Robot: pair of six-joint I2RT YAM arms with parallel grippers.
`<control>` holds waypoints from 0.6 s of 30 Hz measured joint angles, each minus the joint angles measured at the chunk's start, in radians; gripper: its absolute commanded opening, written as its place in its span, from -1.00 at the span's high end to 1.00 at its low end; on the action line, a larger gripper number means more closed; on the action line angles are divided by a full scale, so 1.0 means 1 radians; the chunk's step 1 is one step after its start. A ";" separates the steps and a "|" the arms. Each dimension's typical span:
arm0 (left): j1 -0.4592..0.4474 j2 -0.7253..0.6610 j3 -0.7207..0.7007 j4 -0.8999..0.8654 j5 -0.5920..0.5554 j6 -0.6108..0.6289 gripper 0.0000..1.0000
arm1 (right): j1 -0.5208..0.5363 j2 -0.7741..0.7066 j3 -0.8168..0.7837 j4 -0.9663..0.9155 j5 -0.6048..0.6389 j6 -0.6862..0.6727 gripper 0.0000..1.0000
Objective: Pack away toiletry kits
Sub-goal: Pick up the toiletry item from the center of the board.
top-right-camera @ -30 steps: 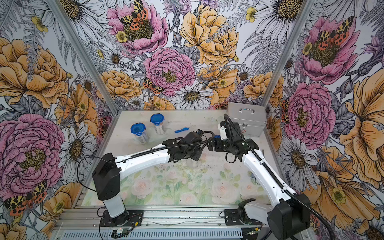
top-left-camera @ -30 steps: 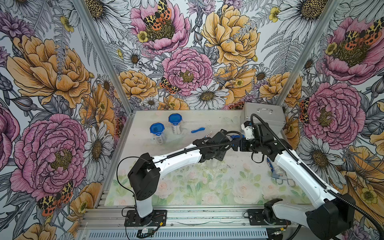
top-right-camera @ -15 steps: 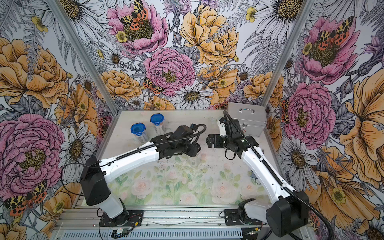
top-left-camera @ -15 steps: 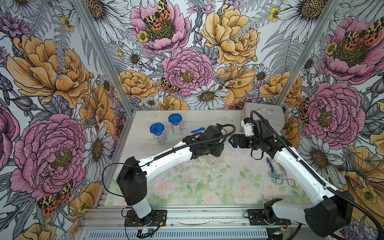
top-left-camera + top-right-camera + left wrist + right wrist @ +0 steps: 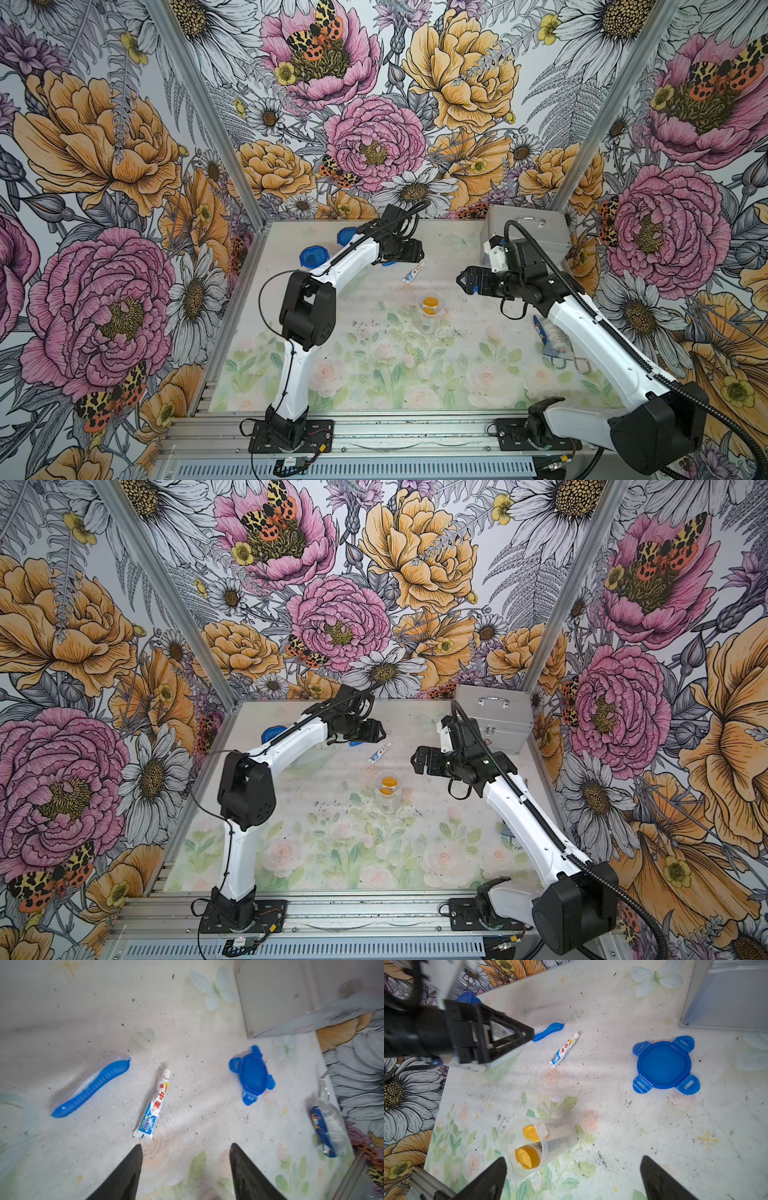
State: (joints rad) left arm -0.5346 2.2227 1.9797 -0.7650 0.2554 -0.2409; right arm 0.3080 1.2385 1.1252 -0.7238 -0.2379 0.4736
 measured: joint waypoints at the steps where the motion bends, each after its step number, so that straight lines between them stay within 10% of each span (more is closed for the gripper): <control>1: -0.003 0.047 0.028 -0.022 0.000 0.012 -0.33 | 0.000 0.000 0.000 0.000 -0.002 0.011 -0.98; 18: -0.035 0.231 0.135 -0.099 -0.152 0.158 -0.16 | 0.006 0.100 0.000 0.000 -0.021 0.069 -0.98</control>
State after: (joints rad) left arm -0.5694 2.4538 2.1143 -0.8639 0.1032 -0.0830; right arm 0.3138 1.3388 1.1252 -0.7242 -0.2584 0.5430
